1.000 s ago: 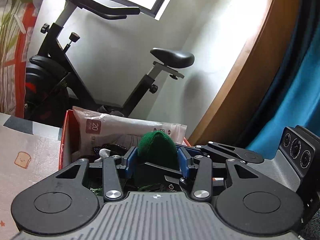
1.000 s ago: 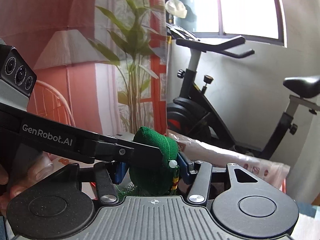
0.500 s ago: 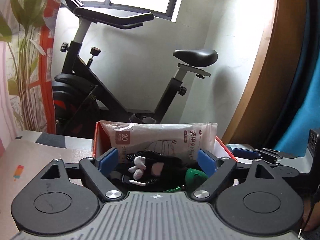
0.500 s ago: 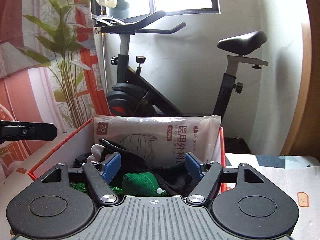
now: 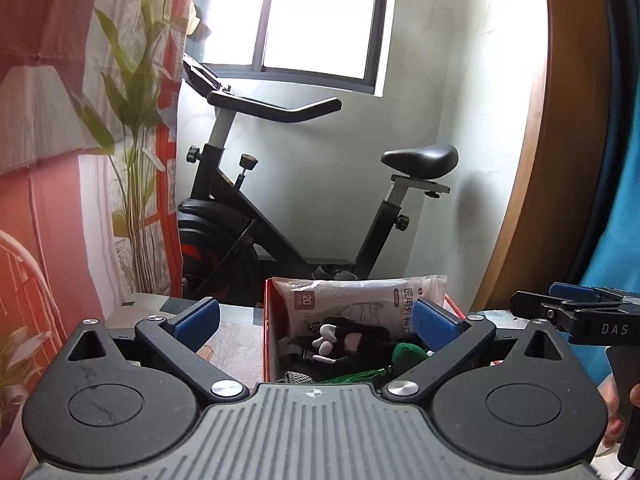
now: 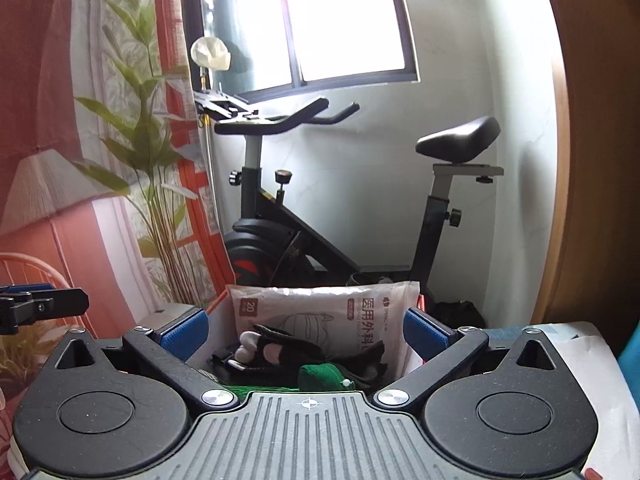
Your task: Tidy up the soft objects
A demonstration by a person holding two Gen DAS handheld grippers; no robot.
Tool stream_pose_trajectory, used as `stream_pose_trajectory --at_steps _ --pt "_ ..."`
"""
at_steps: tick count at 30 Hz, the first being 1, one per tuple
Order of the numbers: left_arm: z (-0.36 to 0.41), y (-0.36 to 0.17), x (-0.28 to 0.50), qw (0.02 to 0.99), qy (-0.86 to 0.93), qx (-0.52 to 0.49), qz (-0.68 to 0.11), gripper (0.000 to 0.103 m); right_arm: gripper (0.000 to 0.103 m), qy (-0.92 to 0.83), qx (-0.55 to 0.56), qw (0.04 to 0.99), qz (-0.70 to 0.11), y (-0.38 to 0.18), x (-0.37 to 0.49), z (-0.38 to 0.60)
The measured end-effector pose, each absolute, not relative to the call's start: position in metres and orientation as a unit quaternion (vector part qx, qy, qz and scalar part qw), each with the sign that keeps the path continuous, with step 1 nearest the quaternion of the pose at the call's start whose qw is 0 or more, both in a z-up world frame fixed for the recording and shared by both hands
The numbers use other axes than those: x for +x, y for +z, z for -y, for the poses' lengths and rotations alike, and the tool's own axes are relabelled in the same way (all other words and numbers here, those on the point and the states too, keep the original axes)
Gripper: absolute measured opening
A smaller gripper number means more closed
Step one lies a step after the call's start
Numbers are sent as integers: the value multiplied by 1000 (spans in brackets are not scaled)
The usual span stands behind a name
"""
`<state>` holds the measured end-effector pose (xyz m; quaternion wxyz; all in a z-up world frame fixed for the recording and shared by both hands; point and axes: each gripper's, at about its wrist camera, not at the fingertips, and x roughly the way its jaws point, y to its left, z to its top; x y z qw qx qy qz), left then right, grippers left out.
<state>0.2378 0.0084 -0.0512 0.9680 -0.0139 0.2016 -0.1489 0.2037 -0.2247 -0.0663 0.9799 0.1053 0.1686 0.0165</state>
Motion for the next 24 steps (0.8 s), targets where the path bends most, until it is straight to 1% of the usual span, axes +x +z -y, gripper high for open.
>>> stream_pose_trajectory --at_steps 2,10,20,24 --pt "-13 -42 222 969 -144 -14 -200 103 103 19 104 983 -152 -55 183 218" --pt "-32 -6 154 972 -139 -31 -185 103 103 16 109 985 -134 -19 111 192" --pt "-45 13 82 976 -126 -32 -175 103 103 4 98 989 -109 13 24 166" --pt "-51 19 56 977 -131 -44 -160 103 103 -8 87 991 -98 20 -3 158"
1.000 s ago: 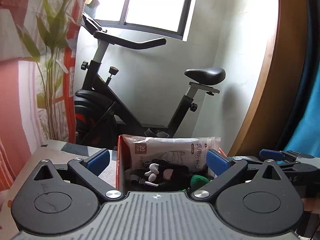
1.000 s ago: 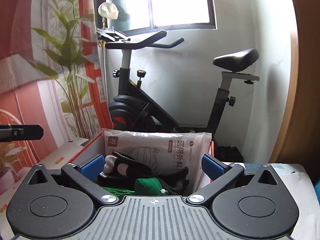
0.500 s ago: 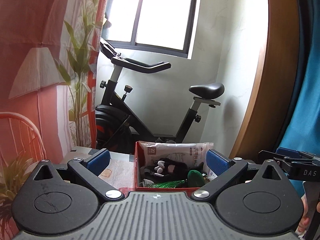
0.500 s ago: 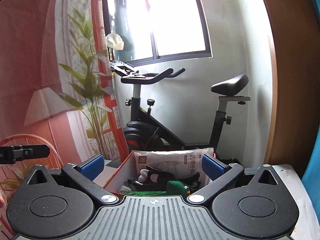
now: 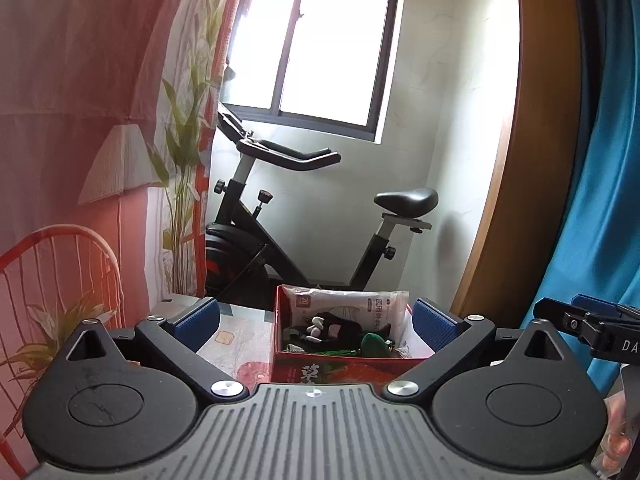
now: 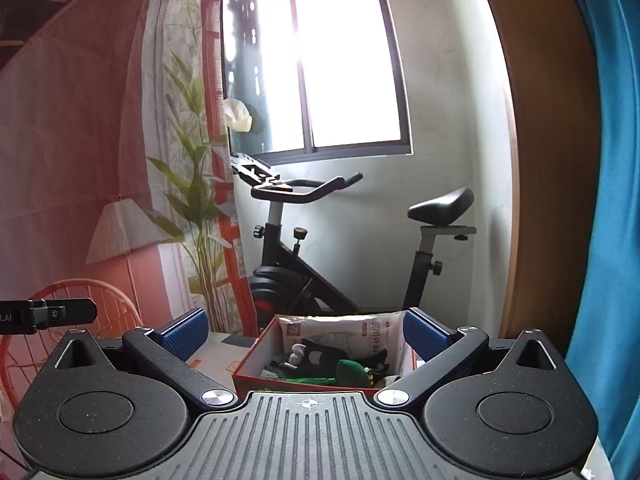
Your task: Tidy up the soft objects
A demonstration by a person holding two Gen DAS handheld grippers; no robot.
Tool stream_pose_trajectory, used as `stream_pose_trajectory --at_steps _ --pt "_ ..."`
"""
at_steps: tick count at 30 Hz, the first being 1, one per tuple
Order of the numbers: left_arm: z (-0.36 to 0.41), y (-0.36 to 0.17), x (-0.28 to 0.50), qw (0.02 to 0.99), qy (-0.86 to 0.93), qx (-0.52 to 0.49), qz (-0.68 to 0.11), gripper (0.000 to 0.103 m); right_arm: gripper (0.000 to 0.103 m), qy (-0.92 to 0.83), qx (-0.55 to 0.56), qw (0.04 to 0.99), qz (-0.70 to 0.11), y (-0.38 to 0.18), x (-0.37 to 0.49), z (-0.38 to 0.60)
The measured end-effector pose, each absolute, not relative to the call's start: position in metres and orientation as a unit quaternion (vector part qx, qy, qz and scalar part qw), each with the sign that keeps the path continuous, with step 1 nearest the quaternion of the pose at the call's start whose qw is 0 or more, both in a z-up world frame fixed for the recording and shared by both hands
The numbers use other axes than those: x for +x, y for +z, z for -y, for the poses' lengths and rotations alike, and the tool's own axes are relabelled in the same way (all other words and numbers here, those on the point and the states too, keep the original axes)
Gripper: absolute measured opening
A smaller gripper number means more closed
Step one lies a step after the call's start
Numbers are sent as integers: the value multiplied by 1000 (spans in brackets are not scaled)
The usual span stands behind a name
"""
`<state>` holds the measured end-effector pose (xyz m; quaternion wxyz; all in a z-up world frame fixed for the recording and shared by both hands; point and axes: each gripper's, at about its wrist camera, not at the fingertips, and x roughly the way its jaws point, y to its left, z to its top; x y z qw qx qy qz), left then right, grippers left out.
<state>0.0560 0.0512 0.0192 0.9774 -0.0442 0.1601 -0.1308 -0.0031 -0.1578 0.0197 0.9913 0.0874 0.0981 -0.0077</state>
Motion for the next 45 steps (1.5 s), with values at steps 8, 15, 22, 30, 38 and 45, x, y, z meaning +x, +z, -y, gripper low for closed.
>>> stream_pose_trajectory --at_steps 8,15,22,30,38,45 --pt "-40 27 21 985 -92 8 -147 103 103 -25 80 992 -96 18 -36 150" --pt "-40 25 13 985 -82 13 -152 103 103 -25 83 990 -113 7 -40 141" --pt "-41 23 15 985 -76 19 -155 103 103 -29 77 990 -118 4 -37 137" --pt "-42 21 16 984 -72 20 -160 103 103 -27 73 990 -119 3 -35 135" --pt "-44 21 15 984 -73 18 -159 103 103 -28 67 991 -117 3 -36 134" --pt "-43 22 12 985 -71 17 -156 103 103 -33 64 991 -114 4 -36 134"
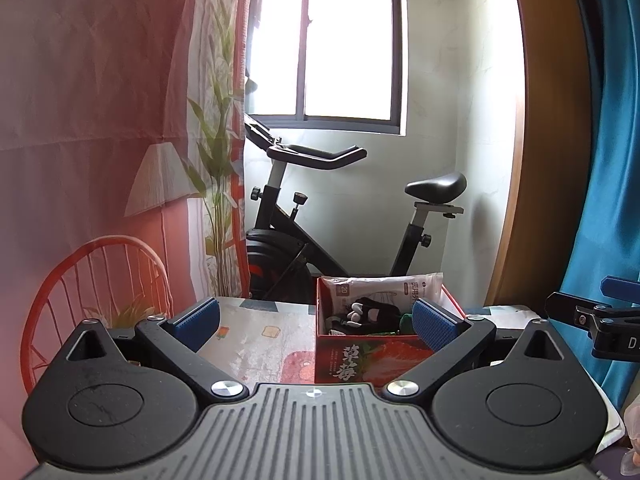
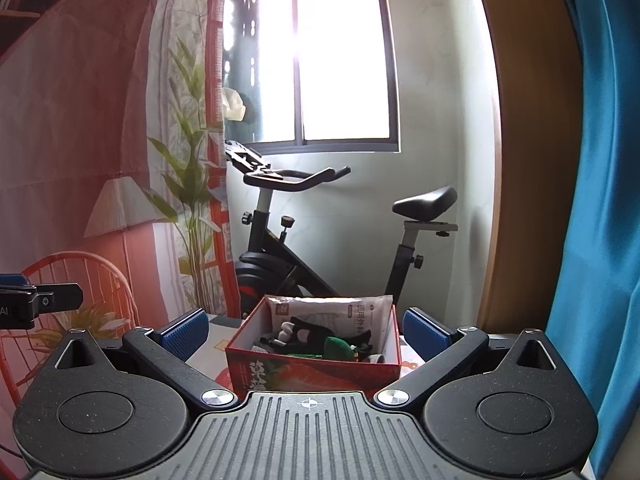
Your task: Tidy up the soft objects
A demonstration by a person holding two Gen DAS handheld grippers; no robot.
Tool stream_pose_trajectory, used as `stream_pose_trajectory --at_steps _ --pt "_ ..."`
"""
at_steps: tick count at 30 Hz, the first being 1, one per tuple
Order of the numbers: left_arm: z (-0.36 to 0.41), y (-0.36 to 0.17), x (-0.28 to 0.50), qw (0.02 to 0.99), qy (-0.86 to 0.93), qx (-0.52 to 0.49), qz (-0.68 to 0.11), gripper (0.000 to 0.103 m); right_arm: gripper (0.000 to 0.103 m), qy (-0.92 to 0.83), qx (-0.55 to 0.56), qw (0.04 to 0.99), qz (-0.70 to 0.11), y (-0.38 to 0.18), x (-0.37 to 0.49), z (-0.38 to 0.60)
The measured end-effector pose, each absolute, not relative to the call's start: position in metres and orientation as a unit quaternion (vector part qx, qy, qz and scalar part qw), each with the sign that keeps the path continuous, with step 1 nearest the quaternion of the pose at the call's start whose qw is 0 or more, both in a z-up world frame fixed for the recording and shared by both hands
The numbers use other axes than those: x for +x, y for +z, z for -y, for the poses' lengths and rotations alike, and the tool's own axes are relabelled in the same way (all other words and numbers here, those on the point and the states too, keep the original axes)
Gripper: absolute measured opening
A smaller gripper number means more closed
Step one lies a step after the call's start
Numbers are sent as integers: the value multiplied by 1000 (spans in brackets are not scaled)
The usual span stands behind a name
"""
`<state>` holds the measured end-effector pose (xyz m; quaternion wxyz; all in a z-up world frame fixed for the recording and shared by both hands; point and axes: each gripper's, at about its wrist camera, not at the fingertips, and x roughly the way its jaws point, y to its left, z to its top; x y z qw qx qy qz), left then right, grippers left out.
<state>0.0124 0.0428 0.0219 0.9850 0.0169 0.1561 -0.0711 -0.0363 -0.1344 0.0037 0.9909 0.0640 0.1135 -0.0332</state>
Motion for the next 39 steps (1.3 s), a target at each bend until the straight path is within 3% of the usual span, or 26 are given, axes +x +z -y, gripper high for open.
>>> stream_pose_trajectory --at_steps 39 --pt "-40 23 2 988 -60 12 -143 103 103 -52 67 990 -112 2 -35 136"
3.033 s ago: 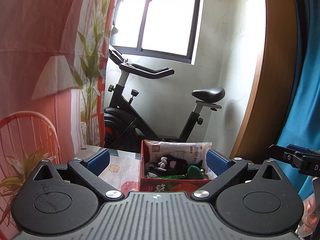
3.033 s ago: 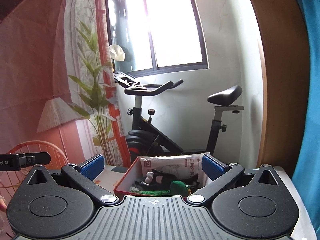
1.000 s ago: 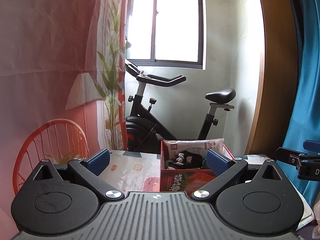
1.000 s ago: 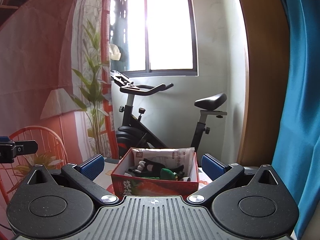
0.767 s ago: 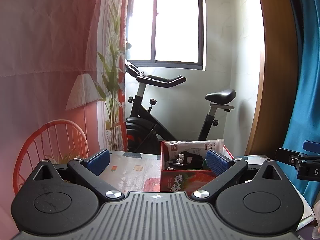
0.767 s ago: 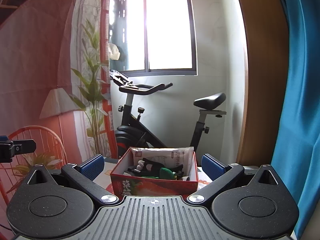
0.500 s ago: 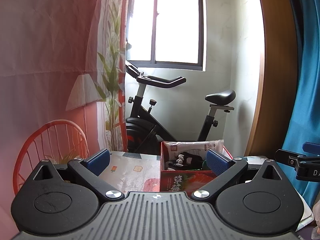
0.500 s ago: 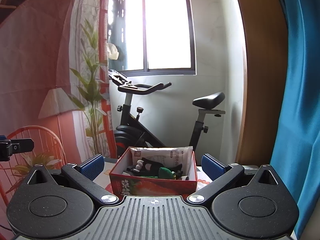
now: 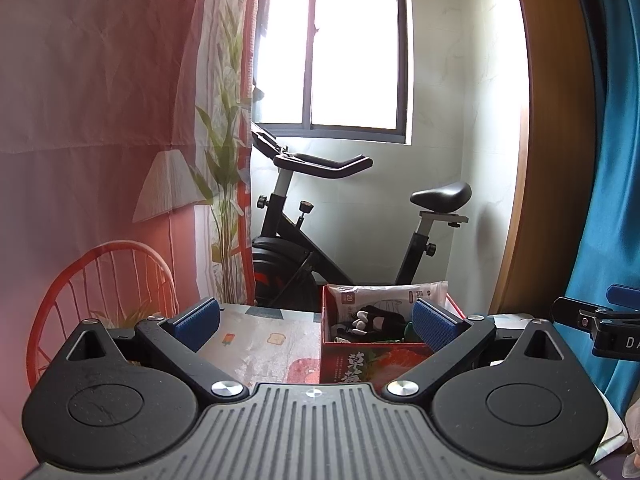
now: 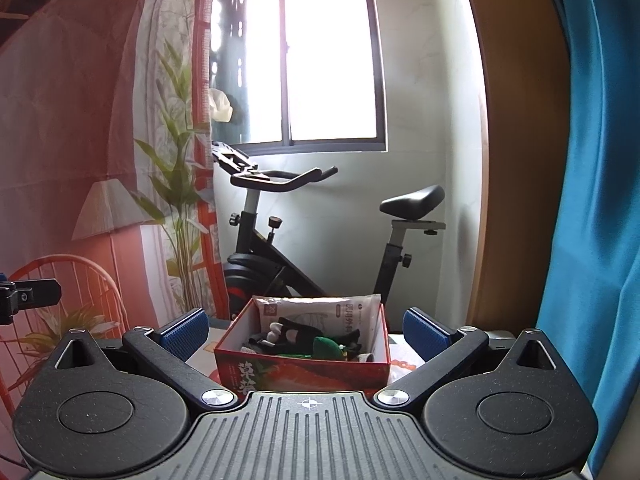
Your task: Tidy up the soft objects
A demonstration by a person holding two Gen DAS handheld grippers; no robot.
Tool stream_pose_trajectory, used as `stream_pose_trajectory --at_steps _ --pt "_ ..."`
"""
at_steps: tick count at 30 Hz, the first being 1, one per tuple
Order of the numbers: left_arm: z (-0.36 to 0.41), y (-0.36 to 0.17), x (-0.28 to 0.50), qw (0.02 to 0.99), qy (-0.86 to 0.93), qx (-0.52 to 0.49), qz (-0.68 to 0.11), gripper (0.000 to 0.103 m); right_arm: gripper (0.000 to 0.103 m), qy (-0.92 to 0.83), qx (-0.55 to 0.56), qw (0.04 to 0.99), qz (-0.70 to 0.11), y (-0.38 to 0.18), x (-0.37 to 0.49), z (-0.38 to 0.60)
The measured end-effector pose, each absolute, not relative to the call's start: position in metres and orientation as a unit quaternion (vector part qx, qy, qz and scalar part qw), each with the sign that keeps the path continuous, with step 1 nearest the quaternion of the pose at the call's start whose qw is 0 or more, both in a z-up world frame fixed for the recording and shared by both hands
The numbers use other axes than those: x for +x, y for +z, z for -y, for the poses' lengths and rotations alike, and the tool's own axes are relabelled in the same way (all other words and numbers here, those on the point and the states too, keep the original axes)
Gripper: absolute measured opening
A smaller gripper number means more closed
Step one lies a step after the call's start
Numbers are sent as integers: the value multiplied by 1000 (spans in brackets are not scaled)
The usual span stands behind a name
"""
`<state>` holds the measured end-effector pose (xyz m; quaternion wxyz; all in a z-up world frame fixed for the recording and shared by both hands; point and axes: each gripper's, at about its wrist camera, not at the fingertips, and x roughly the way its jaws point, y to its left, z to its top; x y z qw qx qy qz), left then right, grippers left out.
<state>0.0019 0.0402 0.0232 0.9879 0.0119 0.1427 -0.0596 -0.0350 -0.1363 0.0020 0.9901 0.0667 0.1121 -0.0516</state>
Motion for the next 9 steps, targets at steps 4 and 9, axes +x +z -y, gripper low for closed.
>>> stream_pose_trajectory --at_steps 4,9 --pt "-40 23 1 988 -57 13 -140 103 103 -52 67 990 -112 2 -35 136" --pt "-41 24 0 988 -58 10 -142 103 103 -52 67 990 -112 2 -36 136"
